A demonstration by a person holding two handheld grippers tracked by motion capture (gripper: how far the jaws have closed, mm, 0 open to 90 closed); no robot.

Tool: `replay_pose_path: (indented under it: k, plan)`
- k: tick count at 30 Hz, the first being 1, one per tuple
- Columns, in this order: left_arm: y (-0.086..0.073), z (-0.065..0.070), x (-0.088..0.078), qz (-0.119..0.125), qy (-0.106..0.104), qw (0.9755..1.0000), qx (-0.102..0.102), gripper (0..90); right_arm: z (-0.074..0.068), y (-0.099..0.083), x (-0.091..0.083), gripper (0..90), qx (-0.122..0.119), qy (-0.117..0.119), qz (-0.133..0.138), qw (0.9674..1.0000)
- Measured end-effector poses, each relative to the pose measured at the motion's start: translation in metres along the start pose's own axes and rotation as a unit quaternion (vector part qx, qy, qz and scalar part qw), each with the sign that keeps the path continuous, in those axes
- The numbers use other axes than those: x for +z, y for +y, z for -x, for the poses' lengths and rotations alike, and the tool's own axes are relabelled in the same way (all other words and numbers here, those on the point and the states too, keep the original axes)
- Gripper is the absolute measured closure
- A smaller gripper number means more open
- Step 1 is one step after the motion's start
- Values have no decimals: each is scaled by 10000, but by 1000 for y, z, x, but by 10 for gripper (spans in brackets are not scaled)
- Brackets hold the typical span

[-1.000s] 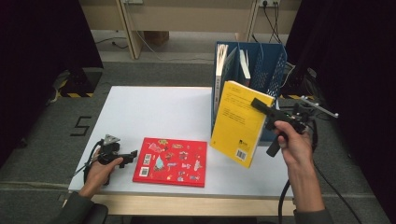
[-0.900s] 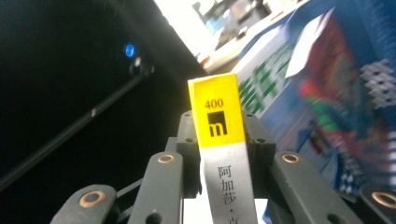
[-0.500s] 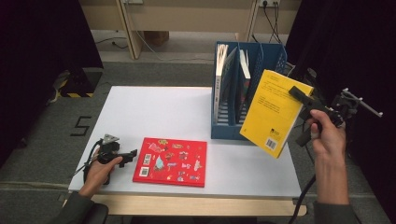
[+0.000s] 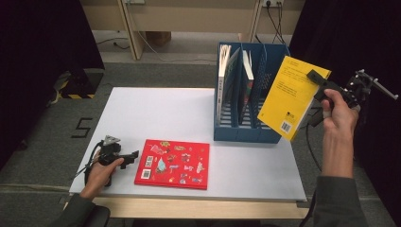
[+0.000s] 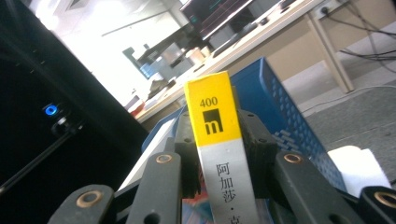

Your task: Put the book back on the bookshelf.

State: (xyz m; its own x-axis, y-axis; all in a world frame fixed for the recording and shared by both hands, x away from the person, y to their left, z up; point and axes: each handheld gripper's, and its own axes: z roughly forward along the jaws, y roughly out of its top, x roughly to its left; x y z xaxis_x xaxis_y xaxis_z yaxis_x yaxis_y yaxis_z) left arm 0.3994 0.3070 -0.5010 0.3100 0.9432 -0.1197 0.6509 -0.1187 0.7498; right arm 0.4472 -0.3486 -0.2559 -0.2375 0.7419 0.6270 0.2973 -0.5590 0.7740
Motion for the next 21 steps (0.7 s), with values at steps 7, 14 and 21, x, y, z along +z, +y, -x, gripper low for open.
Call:
replay_pose_path:
  k: [7,14,21]
  plan:
    - [0,0,-1,7,-18,10000,-41,147,3,10,24,721,65,-74,62,9999]
    - [0,0,0,20,-31,10000,-67,146,6,16,47,719,54,-157,72,9998]
    - [-1,-1,-1,42,-62,9999,-91,148,10,17,69,719,117,-191,34,9997]
